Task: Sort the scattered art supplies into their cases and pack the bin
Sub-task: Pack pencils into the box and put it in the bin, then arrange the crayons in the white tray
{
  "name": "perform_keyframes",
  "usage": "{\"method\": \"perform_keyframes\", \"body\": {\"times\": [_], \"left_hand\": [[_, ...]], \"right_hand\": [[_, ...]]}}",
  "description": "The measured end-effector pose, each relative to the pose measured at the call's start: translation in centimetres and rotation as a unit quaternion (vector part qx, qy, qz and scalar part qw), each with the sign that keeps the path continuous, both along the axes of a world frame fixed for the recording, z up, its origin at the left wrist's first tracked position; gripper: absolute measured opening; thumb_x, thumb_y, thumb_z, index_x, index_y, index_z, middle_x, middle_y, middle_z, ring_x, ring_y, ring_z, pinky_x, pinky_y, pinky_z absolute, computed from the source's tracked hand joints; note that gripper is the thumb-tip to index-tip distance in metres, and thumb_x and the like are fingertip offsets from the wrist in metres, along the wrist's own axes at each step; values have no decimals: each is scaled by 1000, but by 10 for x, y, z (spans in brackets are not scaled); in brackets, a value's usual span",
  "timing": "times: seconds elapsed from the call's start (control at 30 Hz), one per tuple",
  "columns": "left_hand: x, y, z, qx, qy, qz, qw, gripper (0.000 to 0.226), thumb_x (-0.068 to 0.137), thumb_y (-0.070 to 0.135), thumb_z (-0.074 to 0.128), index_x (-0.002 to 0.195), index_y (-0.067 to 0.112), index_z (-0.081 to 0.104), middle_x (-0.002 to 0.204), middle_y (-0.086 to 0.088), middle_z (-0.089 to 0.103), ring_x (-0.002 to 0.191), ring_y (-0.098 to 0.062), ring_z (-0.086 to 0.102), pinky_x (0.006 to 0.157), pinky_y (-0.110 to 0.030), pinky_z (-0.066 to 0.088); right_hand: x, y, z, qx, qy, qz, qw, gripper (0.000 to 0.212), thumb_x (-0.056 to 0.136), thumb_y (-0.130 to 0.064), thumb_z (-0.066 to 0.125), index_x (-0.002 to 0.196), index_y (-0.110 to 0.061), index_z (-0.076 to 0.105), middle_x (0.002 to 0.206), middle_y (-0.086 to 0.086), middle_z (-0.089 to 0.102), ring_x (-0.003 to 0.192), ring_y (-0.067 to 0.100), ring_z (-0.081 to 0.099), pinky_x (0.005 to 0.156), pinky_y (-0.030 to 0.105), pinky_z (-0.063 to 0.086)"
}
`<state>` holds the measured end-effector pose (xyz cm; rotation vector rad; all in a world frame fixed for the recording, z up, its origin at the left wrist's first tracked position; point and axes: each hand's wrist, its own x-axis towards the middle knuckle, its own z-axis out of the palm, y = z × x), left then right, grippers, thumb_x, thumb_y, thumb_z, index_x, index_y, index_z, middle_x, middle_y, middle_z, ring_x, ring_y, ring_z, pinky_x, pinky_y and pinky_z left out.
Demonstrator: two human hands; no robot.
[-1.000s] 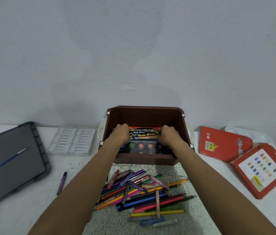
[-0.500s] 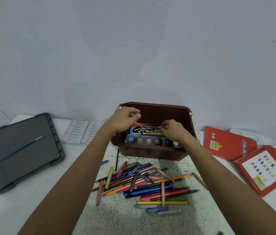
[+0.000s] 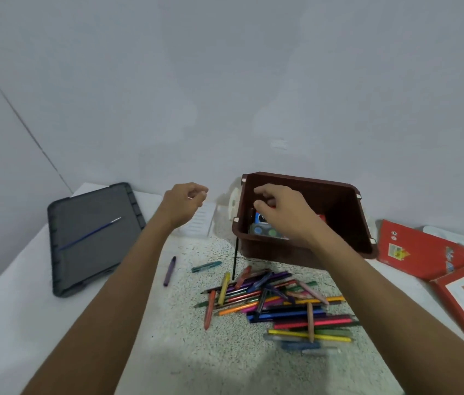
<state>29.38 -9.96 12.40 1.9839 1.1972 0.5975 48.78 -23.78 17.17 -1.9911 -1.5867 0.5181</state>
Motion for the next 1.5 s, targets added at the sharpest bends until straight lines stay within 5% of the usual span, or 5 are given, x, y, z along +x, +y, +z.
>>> {"method": "perform_keyframes", "body": {"times": [0.6, 0.87, 1.03, 1.2, 1.5], "left_hand": [[-72, 47, -91, -24, 186, 55, 981, 43, 100, 25, 45, 142, 17, 45, 145, -18, 39, 136, -37, 31, 111, -42, 28], [-70, 59, -90, -35, 315, -21, 948, 49, 101, 29, 34, 149, 21, 32, 143, -16, 44, 138, -36, 28, 111, -44, 20], [-74, 55, -87, -40, 215, 5, 976, 47, 101, 29, 42, 147, 17, 38, 144, -17, 40, 124, -33, 49, 106, -42, 38], [-88, 46, -74, -9, 39, 83, 996, 33, 100, 15, 47, 132, 11, 55, 130, -17, 52, 111, -25, 56, 92, -31, 43], [-95, -7, -37, 40, -134, 199, 970, 29, 101, 13, 39, 112, 20, 65, 100, 0, 64, 75, -10, 55, 68, -27, 42]], "right_hand": [[-113, 90, -93, -149, 110, -36, 982, 52, 99, -24, 51, 148, -13, 37, 151, 9, 40, 133, 25, 44, 95, 25, 36], [-116, 95, -113, -166, 164, -99, 967, 57, 98, -19, 52, 151, -17, 31, 137, 13, 52, 88, 17, 52, 82, 31, 45], [-117, 91, -108, -123, 162, -108, 973, 52, 99, -17, 50, 149, -15, 35, 145, 13, 46, 110, 28, 61, 75, 27, 43], [-114, 84, -88, -71, 100, -103, 987, 44, 98, -16, 49, 142, -13, 45, 122, 13, 63, 73, 11, 57, 73, 27, 44], [-117, 27, -50, 101, -136, -7, 985, 38, 95, -7, 53, 134, -8, 52, 139, 19, 43, 126, 31, 43, 98, 38, 45]]}}
